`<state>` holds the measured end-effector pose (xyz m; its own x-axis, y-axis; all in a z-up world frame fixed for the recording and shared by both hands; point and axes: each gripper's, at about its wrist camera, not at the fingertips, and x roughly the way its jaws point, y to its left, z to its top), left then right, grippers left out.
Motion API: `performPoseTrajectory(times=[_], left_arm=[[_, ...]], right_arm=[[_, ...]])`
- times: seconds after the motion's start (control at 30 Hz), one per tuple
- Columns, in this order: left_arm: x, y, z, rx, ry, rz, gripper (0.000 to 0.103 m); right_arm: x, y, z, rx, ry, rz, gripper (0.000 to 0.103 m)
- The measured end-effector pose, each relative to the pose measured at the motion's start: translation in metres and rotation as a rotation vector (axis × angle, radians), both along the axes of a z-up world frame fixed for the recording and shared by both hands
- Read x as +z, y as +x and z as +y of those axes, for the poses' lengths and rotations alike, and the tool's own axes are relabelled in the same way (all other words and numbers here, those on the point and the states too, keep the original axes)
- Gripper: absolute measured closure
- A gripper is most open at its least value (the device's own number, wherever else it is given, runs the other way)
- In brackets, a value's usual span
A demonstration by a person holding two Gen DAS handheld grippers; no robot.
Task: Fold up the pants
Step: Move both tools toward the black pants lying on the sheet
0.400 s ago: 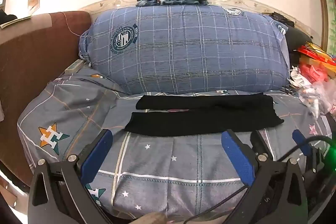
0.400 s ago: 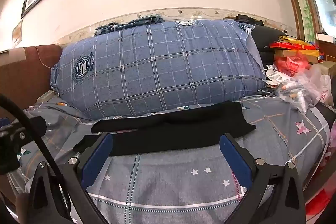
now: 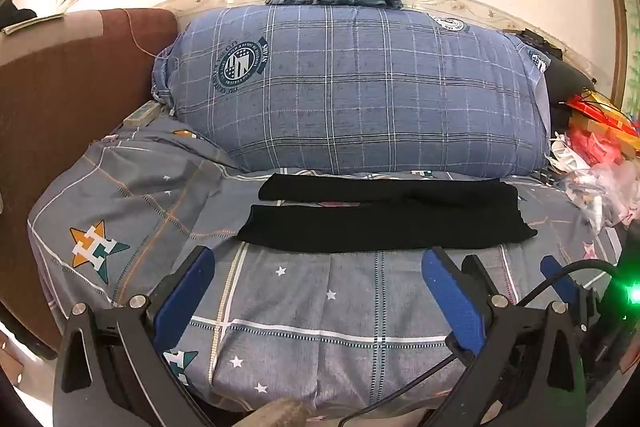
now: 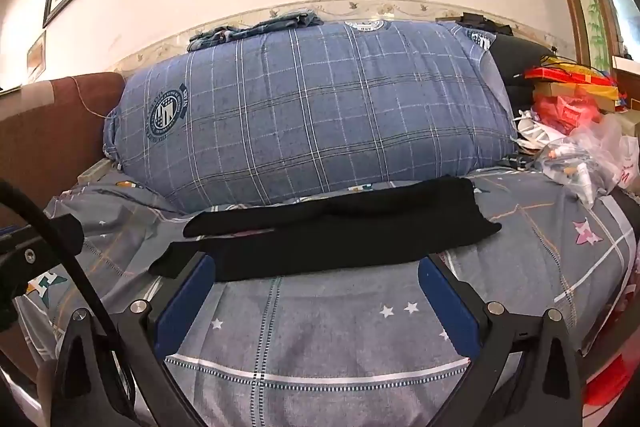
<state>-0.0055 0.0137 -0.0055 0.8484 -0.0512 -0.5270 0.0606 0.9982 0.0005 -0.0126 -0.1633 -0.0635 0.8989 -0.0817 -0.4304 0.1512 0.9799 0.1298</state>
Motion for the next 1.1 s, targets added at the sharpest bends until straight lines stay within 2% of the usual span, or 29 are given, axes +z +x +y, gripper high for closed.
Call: performPoseTrajectory(times=[0.4,0.5,0.63,0.7,0.77,0.83,0.93,1.03,1.1], left_arm=[[-0.009,0.002,0.001,0.000,-0.006,0.018,0.000],[-0.015,-0.001,0.002,0.001,-0.035,0.021,0.000],[-0.037,-0.018,-0.002,-0.022,-0.082,0.033,0.000],[-0.047,-0.031,-0.007,-0.049,-0.074,0.037,0.000],[-0.048,-0.041,-0.011,-0.057,-0.048,0.042,0.000],[-0.042,-0.047,-0.010,-0.069,-0.057,0.026,0.000],[-0.038,-0.055,-0.006,-0.124,-0.125,0.002,0.000],[-0.042,-0.054,0.002,-0.187,-0.218,0.038,0.000],[-0.045,-0.050,0.007,-0.185,-0.253,0.062,0.000]], right_arm=[[-0.011,0.007,0.000,0.008,0.034,0.053,0.000],[-0.014,0.010,-0.001,0.007,0.039,0.067,0.000],[-0.020,0.013,-0.003,-0.013,0.037,0.085,0.000],[-0.023,0.015,-0.007,-0.021,0.053,0.106,0.000],[-0.025,0.015,-0.010,-0.037,0.063,0.118,0.000],[-0.026,0.013,-0.013,-0.040,0.071,0.118,0.000],[-0.025,0.011,-0.011,-0.047,0.063,0.114,0.000],[-0.023,0.009,-0.008,-0.044,0.043,0.109,0.000],[-0.022,0.008,-0.007,-0.047,0.036,0.105,0.000]])
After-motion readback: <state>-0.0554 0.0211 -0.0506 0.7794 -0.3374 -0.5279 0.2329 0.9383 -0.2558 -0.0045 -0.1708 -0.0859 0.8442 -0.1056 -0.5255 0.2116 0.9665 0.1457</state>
